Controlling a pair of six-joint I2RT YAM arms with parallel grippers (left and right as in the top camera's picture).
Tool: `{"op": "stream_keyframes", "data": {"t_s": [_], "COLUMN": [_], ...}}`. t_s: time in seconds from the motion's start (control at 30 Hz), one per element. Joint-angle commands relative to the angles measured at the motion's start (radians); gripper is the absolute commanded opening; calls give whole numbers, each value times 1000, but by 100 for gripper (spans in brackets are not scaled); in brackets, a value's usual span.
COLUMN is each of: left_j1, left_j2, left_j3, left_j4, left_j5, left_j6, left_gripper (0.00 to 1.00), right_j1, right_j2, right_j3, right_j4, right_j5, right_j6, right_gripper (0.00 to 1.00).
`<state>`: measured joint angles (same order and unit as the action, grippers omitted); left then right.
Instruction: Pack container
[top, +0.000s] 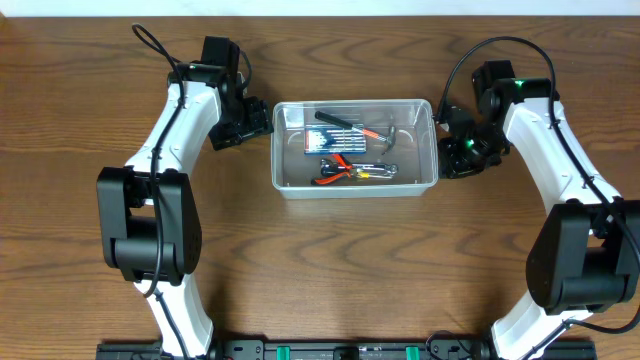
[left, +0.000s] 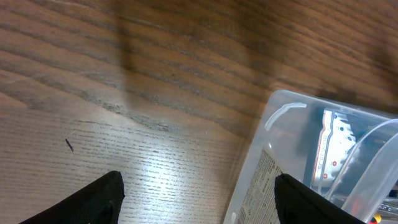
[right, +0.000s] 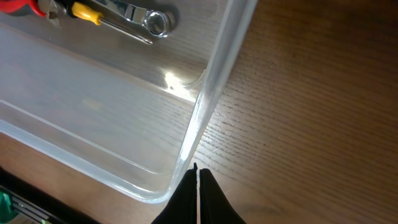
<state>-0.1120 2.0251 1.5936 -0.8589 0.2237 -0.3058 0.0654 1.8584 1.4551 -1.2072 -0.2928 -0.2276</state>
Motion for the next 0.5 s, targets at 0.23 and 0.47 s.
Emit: {"op": "stream_keyframes", "data": {"t_s": [0.23,0.47], "left_j1": [-5,37], "left_j2": [6,-10], "left_j3": [-4,-3], "left_j4": [0,-40], "left_j5": [10,-91], "left_j6": [18,19], "left_gripper": [76,84], "right_j1": [27,9], "right_j2": [3,3], "right_j3": [-4,-4], "right_j4": [12,56], "right_j5": [-12,264], "right_j6": [-16,117], "right_gripper": [8,23]}}
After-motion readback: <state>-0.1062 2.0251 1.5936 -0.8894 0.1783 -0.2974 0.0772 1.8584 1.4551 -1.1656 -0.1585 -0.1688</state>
